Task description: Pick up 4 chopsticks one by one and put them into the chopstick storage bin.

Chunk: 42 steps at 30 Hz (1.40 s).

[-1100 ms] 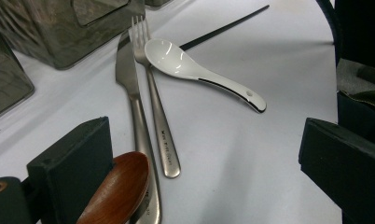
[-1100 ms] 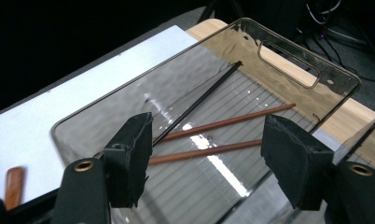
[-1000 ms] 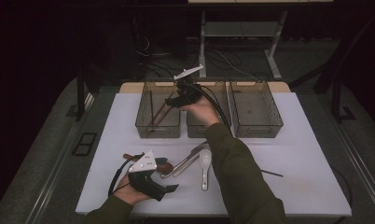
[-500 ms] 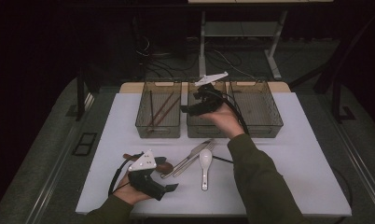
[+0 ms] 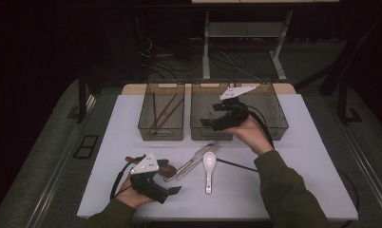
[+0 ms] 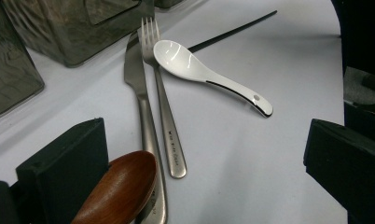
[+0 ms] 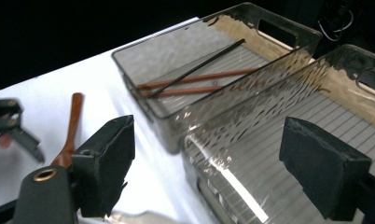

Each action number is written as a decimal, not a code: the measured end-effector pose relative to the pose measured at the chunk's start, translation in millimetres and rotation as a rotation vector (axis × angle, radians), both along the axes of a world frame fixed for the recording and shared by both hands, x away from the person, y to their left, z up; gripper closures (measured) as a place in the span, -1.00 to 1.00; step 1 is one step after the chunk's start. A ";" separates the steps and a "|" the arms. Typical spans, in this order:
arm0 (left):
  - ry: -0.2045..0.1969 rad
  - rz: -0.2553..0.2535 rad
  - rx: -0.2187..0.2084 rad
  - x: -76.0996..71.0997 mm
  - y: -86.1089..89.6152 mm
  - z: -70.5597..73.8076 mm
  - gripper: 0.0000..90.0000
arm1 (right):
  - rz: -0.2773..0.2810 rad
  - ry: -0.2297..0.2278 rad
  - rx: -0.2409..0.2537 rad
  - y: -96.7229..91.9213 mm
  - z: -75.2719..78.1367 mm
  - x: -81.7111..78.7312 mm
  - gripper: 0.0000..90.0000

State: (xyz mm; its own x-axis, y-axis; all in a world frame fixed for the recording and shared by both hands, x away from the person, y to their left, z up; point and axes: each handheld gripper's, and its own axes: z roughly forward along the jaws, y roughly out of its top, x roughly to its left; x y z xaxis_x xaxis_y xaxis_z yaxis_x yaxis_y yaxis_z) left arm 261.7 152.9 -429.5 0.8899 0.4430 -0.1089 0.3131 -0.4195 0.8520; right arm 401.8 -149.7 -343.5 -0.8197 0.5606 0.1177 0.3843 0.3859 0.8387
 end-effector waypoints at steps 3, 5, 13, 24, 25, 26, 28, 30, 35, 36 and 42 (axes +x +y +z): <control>0.002 -0.002 -0.003 0.4 0.0 -0.2 -1.00 | 0.021 0.001 0.007 -9.2 -3.3 -7.9 -0.60; -0.001 0.000 -0.006 0.6 0.0 -0.3 -1.00 | 0.043 -0.004 0.004 -14.6 -5.3 -13.2 -0.60; 0.002 0.012 0.005 0.6 0.0 -0.3 -1.00 | 0.066 -0.011 -0.029 -39.6 -17.7 -40.0 -0.60; 0.000 0.007 0.009 -0.4 0.6 0.7 -1.00 | 0.078 0.007 -0.024 -89.7 -34.7 -75.8 -0.59; -0.001 0.006 0.011 -0.6 0.3 0.6 -1.00 | 0.076 0.010 -0.031 -93.1 -35.5 -78.1 -0.59; 0.000 0.007 0.010 -0.6 0.3 0.6 -1.00 | 0.072 0.004 -0.041 -95.8 -36.5 -80.3 -0.59; 0.000 0.008 0.009 -0.6 0.4 0.4 -1.00 | 0.069 0.000 -0.064 -101.2 -38.3 -84.8 -0.59; 0.002 0.011 0.012 -0.4 0.7 0.1 -1.00 | 0.064 0.006 -0.073 -107.5 -41.2 -88.6 -0.58; 0.000 0.019 0.009 0.2 1.1 0.5 -1.00 | 0.052 0.030 -0.099 -121.2 -53.3 -96.5 -0.47; 0.002 0.018 0.007 0.4 1.5 0.3 -1.00 | 0.052 0.040 -0.100 -123.8 -56.1 -97.0 -0.41; 0.003 0.017 0.003 1.1 2.1 -0.1 -1.00 | 0.070 0.092 -0.120 -132.0 -70.9 -93.7 0.06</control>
